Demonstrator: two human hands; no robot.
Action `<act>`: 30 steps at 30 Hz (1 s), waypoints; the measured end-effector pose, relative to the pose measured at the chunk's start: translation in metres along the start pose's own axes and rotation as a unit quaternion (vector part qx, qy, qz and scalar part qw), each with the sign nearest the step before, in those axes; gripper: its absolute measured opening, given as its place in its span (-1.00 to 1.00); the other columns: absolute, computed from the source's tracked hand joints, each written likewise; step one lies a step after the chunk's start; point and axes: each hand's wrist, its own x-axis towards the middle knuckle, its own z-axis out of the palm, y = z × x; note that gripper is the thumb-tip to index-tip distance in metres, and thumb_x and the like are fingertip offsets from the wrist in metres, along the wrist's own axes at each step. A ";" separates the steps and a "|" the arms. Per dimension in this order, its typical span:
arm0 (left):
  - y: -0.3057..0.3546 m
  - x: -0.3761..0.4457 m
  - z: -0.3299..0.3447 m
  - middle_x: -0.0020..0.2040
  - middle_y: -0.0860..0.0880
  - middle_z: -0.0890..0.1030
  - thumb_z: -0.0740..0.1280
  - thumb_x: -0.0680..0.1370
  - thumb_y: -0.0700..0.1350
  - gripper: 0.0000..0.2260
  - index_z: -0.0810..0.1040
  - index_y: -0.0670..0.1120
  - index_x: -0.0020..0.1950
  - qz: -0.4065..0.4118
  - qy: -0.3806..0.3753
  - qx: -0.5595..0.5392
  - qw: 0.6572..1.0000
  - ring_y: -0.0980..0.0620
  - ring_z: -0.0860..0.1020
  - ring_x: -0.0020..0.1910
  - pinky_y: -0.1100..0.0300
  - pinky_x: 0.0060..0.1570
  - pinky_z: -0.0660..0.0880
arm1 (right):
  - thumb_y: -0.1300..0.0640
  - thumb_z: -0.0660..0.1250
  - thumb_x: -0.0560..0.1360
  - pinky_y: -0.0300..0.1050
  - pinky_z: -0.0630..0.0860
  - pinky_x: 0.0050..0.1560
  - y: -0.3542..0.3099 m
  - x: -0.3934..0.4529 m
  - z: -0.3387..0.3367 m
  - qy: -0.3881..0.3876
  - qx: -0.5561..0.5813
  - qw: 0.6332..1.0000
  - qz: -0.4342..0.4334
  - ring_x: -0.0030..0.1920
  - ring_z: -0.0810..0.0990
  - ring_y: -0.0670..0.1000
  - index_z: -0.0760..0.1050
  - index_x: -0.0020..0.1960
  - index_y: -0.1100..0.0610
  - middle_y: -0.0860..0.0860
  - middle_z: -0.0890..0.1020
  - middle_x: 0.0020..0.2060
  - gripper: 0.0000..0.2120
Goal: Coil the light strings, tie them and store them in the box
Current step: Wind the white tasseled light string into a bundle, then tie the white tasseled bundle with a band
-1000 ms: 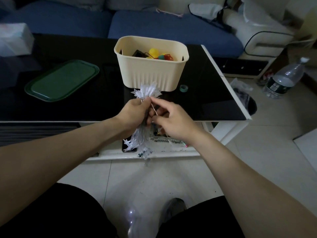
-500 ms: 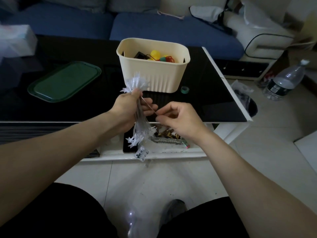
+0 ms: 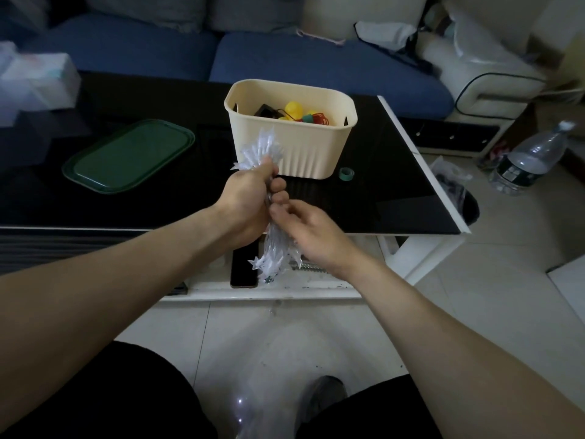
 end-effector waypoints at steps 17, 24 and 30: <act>0.010 -0.002 -0.016 -0.20 -0.16 0.66 0.07 0.70 -0.05 -0.77 0.41 -0.15 0.02 0.000 -0.051 0.141 0.989 -0.16 0.65 -0.09 -0.09 0.06 0.54 | 0.03 0.02 0.74 0.11 0.54 0.04 -0.011 -0.006 0.002 -0.106 0.080 0.990 0.056 -0.31 0.59 0.09 0.36 -0.14 0.15 0.05 0.50 -0.42 -0.65; -0.004 -0.009 -0.011 -0.39 -0.03 0.31 -0.01 0.70 0.09 -0.59 0.50 -0.15 0.18 -0.117 -0.141 0.190 0.965 0.02 0.39 -0.57 0.24 -0.59 0.34 | 0.09 -0.02 0.74 -0.05 0.50 -0.18 -0.009 0.001 0.007 -0.044 0.244 0.967 0.062 -0.40 0.50 0.08 0.32 -0.22 0.16 0.07 0.45 -0.48 -0.60; -0.010 -0.003 -0.014 -0.46 -0.04 0.33 0.04 0.70 0.03 -0.63 0.44 -0.07 -0.20 -0.055 -0.091 0.216 0.971 0.04 0.30 -0.62 0.21 -0.56 0.19 | 0.11 0.10 0.72 0.02 0.54 0.01 -0.010 0.005 0.002 -0.048 0.152 0.986 0.046 -0.22 0.61 0.06 0.46 -0.22 0.22 0.14 0.62 -0.29 -0.61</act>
